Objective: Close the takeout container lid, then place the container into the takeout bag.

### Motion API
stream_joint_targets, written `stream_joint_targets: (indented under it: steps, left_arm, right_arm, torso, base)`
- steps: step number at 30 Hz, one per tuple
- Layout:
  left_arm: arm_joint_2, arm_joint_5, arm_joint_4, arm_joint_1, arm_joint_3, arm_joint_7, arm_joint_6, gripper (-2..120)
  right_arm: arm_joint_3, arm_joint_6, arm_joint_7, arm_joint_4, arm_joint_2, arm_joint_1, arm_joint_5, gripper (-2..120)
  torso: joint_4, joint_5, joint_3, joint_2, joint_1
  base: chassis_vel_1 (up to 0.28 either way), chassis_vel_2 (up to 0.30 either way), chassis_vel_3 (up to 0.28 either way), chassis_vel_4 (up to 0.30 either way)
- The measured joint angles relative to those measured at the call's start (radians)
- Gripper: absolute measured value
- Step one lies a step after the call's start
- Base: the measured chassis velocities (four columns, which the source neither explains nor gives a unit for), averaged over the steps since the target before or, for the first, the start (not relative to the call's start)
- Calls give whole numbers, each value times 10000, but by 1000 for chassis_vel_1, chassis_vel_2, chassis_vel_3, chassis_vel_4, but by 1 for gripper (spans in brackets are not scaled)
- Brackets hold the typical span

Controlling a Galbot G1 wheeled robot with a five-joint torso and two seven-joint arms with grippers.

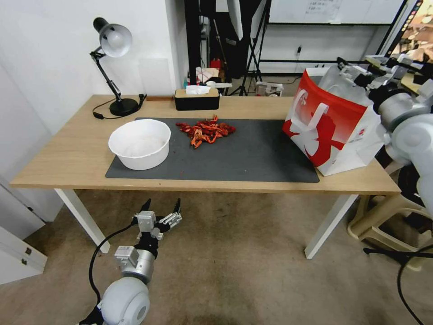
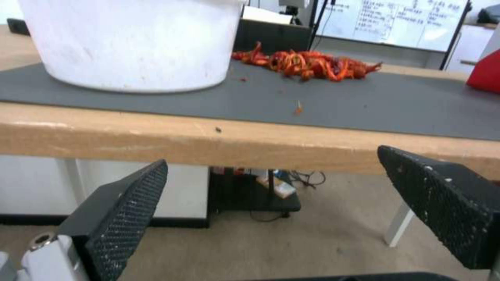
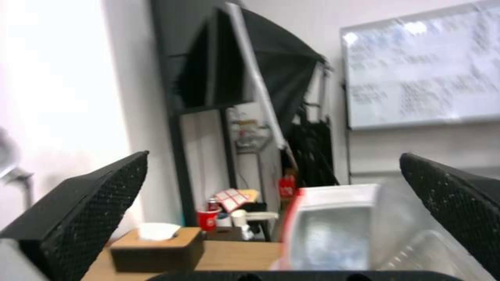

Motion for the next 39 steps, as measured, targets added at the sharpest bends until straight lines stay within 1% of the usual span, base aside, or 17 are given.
stream_joint_targets:
  steps: [3, 4, 6, 9, 11, 12, 13, 14, 16, 17, 19, 21, 22, 24, 25, 33, 39]
  left_arm:
    - [-2, -84, 6, 2, -25, 103, -41, 100]
    - [-2, -84, 6, 2, -25, 103, -41, 100]
    - [-23, -91, 25, 0, -25, 133, -89, 100]
    - [-30, -85, 43, 4, -37, 166, -117, 100]
    - [-82, -12, 84, 87, -173, 218, -186, 100]
    - [-125, 50, 85, 152, -246, 224, -217, 100]
    - [-125, 50, 85, 152, -246, 224, -217, 100]
    - [-189, 151, 87, 210, -332, 195, -254, 100]
    - [-250, 263, 89, 253, -410, 82, -269, 100]
    - [-250, 263, 89, 253, -410, 82, -269, 100]
    - [-298, 390, 89, 299, -491, -33, -270, 100]
    - [-308, 517, 93, 317, -532, -47, -337, 100]
    - [-308, 517, 93, 317, -532, -47, -337, 100]
    - [-345, 553, 141, 311, -542, 72, -467, 100]
    - [-369, 553, 149, 305, -542, 118, -501, 100]
    - [-500, 608, 153, 393, -476, 320, -549, 100]
    - [-596, 680, 204, 476, -455, 418, -625, 100]
  right_arm:
    - [523, 788, -736, 780, 6, -1757, -1159, 114]
    - [523, 788, -736, 780, 6, -1757, -1159, 114]
    - [854, 1108, -865, 1076, 117, -2622, -1707, 114]
    - [1038, 1464, -889, 1194, 270, -3195, -2217, 112]
    - [1346, 2173, -898, 1333, 843, -4515, -3154, 108]
    - [1428, 2422, -903, 1344, 1100, -4939, -3437, 106]
    - [1428, 2422, -903, 1344, 1100, -4939, -3437, 106]
    - [1538, 2719, -942, 1372, 1463, -5478, -3746, 103]
    - [1662, 3037, -986, 1396, 1899, -6088, -4044, 100]
    - [1662, 3037, -986, 1396, 1899, -6088, -4044, 100]
    - [1912, 3471, -1022, 1445, 2591, -6902, -4478, 100]
    - [2102, 3846, -1005, 1459, 3247, -7668, -4923, 100]
    - [2102, 3846, -1005, 1459, 3247, -7668, -4923, 100]
    - [2205, 4111, -939, 1394, 3635, -8105, -5196, 100]
    - [2237, 4193, -916, 1377, 3775, -8276, -5260, 100]
    - [2142, 4618, -866, 1211, 4461, -9119, -5418, 100]
    - [1966, 4837, -869, 946, 4716, -9255, -5598, 100]
  torso:
    - [-2, 9, 1, 0, 0]
    - [-2, 9, 1, 0, 0]
    - [-5, 0, 0, 0, 0]
    - [-4, 3, 0, 1, -1]
    - [0, 4, 1, 0, 0]
    - [-3, 9, 1, 0, 0]
    - [-3, 9, 1, 0, 0]
    - [0, 2, 1, 1, -1]
    - [-1, 6, 1, 0, -1]
    - [-1, 6, 1, 0, -1]
    - [-3, 0, 0, 0, -1]
    - [-5, 6, 1, 1, -2]
    - [-5, 6, 1, 1, -2]
    - [-1, 1, 1, 1, -1]
    - [-2, 6, 1, 1, -1]
    - [-2, 3, 2, 1, -2]
    - [-2, 3, 1, 1, -1]
  base:
    - [0, 0, 0, 0]
    - [0, 0, 0, 0]
    - [0, 0, 0, 0]
    - [0, 0, 0, 0]
    - [0, 0, 0, 0]
    - [0, 0, 0, 0]
    - [0, 0, 0, 0]
    - [0, 0, 0, 0]
    - [0, 0, 0, 0]
    - [0, 0, 0, 0]
    - [0, 0, 0, 0]
    - [0, 0, 0, 0]
    - [0, 0, 0, 0]
    - [0, 0, 0, 0]
    - [0, 0, 0, 0]
    - [0, 0, 0, 0]
    - [0, 0, 0, 0]
